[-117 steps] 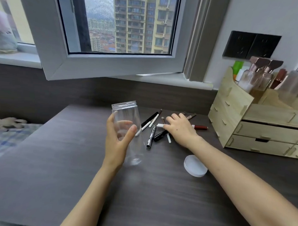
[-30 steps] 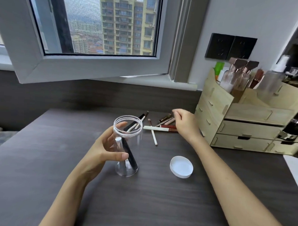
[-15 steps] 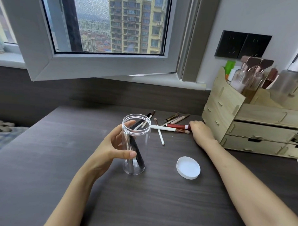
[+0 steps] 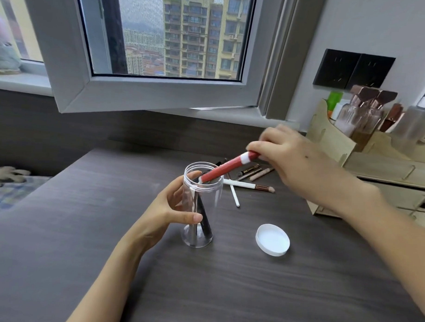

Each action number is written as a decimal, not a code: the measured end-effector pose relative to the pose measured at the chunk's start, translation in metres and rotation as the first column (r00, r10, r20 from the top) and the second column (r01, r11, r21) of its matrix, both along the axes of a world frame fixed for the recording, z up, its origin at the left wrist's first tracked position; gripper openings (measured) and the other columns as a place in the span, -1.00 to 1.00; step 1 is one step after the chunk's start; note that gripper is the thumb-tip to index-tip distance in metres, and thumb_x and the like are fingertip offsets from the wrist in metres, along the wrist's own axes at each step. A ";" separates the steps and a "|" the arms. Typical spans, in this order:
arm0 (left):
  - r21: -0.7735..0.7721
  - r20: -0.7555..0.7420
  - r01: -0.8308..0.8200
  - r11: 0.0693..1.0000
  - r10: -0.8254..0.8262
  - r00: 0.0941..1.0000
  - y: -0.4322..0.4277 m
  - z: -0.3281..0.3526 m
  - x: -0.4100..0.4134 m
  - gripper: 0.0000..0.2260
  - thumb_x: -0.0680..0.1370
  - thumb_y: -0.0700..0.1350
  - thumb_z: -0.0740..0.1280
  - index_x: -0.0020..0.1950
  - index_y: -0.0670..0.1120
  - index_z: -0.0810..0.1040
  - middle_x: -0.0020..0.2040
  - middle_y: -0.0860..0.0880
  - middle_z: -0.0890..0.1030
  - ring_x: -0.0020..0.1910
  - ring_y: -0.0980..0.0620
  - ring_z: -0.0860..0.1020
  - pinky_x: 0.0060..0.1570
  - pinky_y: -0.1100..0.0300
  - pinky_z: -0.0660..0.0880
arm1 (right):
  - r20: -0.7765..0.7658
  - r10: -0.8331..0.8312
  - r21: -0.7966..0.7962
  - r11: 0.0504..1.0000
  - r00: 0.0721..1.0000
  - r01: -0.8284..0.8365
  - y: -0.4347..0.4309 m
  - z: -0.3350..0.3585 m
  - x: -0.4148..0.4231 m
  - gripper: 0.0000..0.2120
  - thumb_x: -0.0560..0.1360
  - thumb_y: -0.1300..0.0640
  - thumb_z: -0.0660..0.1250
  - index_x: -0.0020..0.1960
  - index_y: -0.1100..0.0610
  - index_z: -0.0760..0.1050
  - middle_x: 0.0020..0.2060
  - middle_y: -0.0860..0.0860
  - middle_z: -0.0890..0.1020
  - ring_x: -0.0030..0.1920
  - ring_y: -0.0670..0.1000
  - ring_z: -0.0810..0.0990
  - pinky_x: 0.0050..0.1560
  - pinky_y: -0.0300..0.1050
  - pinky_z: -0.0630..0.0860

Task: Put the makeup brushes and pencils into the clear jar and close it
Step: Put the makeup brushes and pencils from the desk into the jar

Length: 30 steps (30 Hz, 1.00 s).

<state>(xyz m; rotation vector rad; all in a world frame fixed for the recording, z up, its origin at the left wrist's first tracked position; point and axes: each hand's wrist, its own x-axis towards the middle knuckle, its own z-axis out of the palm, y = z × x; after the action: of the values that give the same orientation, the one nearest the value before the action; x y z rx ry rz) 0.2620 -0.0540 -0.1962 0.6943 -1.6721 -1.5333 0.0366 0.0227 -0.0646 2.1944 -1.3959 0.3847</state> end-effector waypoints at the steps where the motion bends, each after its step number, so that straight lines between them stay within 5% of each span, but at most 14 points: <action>1: 0.002 -0.003 0.004 1.000 -0.004 1.000 0.000 0.000 0.000 -0.23 0.09 -0.14 0.54 0.28 0.17 0.47 0.23 0.14 0.61 0.24 0.13 0.54 0.19 0.21 0.47 | -0.089 0.019 0.031 0.999 0.996 -0.016 -0.001 0.007 0.009 -0.69 0.37 0.44 0.34 0.05 0.19 0.58 -0.14 0.13 0.57 -0.12 0.16 0.51 -0.20 0.04 0.54; 6: 0.004 -0.019 0.019 1.000 -0.018 1.000 0.003 0.002 -0.001 -0.28 0.09 -0.15 0.53 0.22 0.19 0.49 0.16 0.19 0.64 0.17 0.17 0.58 0.01 0.34 0.53 | -0.108 0.131 0.414 0.907 0.985 -0.075 -0.023 0.026 0.055 -0.72 0.51 0.29 0.22 0.10 0.04 0.58 -0.04 -0.03 0.54 0.02 -0.01 0.47 0.01 -0.15 0.46; 8: 0.007 -0.019 0.023 1.000 -0.023 1.000 0.003 0.002 -0.001 -0.28 0.11 -0.16 0.54 0.24 0.18 0.49 0.18 0.12 0.64 0.18 0.11 0.59 0.05 0.26 0.54 | 0.010 0.105 0.539 0.837 0.994 -0.094 -0.033 0.027 0.066 -0.89 0.48 0.19 0.32 -0.01 0.06 0.54 -0.20 -0.13 0.52 -0.11 -0.14 0.50 -0.12 -0.26 0.46; 11: 0.019 -0.029 0.031 0.999 -0.031 0.999 0.002 0.001 -0.001 -0.25 0.11 -0.18 0.54 0.28 0.13 0.47 0.20 0.03 0.64 0.19 0.01 0.59 0.12 0.15 0.53 | 0.156 0.051 0.616 0.776 0.986 -0.138 -0.042 0.026 0.071 -0.86 0.39 0.12 0.44 -0.15 0.11 0.50 -0.42 -0.14 0.43 -0.41 -0.31 0.45 -0.42 -0.45 0.37; 17: 0.019 -0.016 0.035 0.999 -0.034 0.999 -0.001 0.001 -0.001 -0.22 0.11 -0.15 0.55 0.32 0.11 0.45 0.22 0.00 0.63 0.21 -0.02 0.58 0.22 0.04 0.47 | 0.329 -0.027 0.652 0.729 0.944 -0.207 -0.047 0.022 0.053 -0.85 0.39 0.06 0.46 -0.17 0.14 0.67 -0.40 -0.03 0.59 -0.42 -0.17 0.43 -0.36 -0.31 0.38; 21: 0.013 -0.012 0.049 0.999 -0.048 0.999 0.000 0.000 -0.003 -0.24 0.11 -0.16 0.54 0.30 0.11 0.46 0.21 0.00 0.63 0.21 -0.03 0.58 0.20 0.06 0.48 | 0.252 -0.031 0.672 0.725 0.967 -0.152 -0.047 0.006 0.056 -0.64 0.48 -0.11 0.31 -0.23 0.16 0.66 -0.45 0.03 0.48 -0.42 -0.02 0.38 -0.38 -0.15 0.37; 22: 0.014 -0.014 0.051 0.999 -0.051 0.999 0.000 0.000 -0.003 -0.25 0.11 -0.15 0.54 0.29 0.12 0.47 0.21 0.02 0.64 0.21 -0.01 0.59 0.19 0.09 0.50 | 0.329 -0.038 0.634 0.750 0.944 -0.191 -0.045 0.009 0.052 -0.61 0.50 -0.14 0.25 -0.21 0.14 0.66 -0.43 0.00 0.55 -0.38 0.01 0.48 -0.31 -0.12 0.44; 24: 0.021 -0.019 0.054 0.998 -0.053 0.998 0.000 0.000 -0.003 -0.25 0.09 -0.14 0.54 0.26 0.17 0.48 0.21 0.09 0.63 0.20 0.05 0.59 0.10 0.17 0.54 | 0.597 -0.101 0.497 0.825 0.796 -0.268 -0.044 0.019 0.032 -0.61 0.56 -0.06 0.18 -0.14 0.17 0.67 -0.42 -0.16 0.64 -0.31 -0.21 0.60 -0.25 -0.38 0.46; 27: 0.033 -0.026 0.048 0.998 -0.047 0.999 0.000 0.001 -0.003 -0.26 0.07 -0.14 0.54 0.23 0.21 0.49 0.19 0.15 0.63 0.19 0.08 0.58 0.06 0.20 0.55 | 0.731 -0.249 0.387 0.918 0.636 -0.085 -0.059 0.004 -0.012 -0.64 0.58 0.07 0.20 -0.15 0.30 0.65 -0.41 -0.12 0.66 -0.42 -0.25 0.54 -0.37 -0.44 0.37; 30: 0.035 -0.032 0.052 0.998 -0.051 0.998 -0.001 0.001 -0.003 -0.26 0.07 -0.15 0.54 0.23 0.20 0.50 0.19 0.14 0.63 0.19 0.08 0.59 0.07 0.18 0.55 | 0.482 -0.503 0.456 0.843 0.718 0.285 -0.093 -0.052 -0.053 -0.78 0.53 0.18 0.23 -0.05 0.23 0.64 -0.08 0.10 0.70 -0.07 0.05 0.63 -0.14 -0.17 0.49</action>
<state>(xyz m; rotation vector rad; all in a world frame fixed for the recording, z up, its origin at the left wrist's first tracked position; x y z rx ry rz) 0.2592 -0.0545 -0.1952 0.6477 -1.6543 -1.6057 -0.0163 -0.0700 -0.1163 2.0143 -2.4011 0.7438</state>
